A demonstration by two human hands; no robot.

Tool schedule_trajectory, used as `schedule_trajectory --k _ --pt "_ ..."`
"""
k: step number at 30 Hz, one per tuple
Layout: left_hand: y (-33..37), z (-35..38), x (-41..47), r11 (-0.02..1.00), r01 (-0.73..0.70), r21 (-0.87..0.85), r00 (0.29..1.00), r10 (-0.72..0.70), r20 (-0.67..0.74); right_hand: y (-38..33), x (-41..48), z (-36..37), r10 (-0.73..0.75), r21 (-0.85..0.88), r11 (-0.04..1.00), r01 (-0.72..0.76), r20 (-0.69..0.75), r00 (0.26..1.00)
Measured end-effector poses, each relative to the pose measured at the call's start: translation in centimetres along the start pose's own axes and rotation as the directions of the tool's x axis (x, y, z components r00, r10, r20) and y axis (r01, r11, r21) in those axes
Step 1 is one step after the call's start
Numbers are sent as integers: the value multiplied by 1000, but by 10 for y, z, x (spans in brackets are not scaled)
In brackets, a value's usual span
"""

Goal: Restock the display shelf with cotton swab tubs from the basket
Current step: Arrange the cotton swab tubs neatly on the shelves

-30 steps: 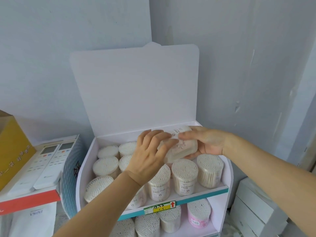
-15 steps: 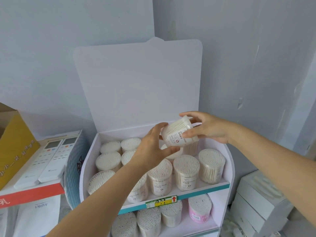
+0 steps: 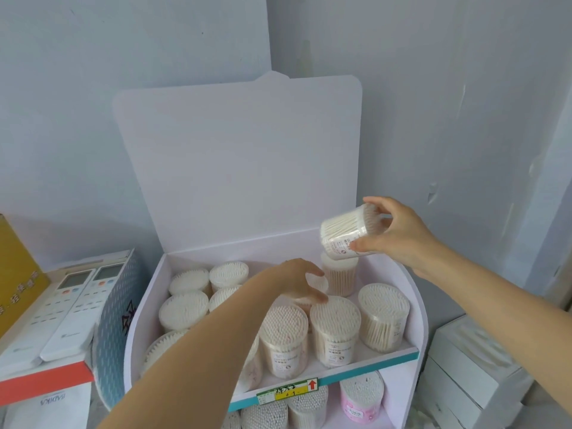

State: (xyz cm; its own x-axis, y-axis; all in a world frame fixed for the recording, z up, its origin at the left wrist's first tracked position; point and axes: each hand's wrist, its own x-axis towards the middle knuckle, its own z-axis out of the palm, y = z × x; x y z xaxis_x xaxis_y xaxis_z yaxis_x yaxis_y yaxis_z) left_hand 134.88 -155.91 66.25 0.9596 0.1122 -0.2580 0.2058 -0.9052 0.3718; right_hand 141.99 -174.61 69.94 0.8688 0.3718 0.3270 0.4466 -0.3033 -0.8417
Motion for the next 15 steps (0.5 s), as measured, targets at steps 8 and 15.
schedule_trajectory --k 8,15 --pt "15 -3 17 996 84 8 995 -85 45 7 0 1 20 13 1000 -20 12 1000" --pt "-3 -29 11 845 201 -496 945 -300 -129 6 4 -7 0 17 1000 0 -23 1000"
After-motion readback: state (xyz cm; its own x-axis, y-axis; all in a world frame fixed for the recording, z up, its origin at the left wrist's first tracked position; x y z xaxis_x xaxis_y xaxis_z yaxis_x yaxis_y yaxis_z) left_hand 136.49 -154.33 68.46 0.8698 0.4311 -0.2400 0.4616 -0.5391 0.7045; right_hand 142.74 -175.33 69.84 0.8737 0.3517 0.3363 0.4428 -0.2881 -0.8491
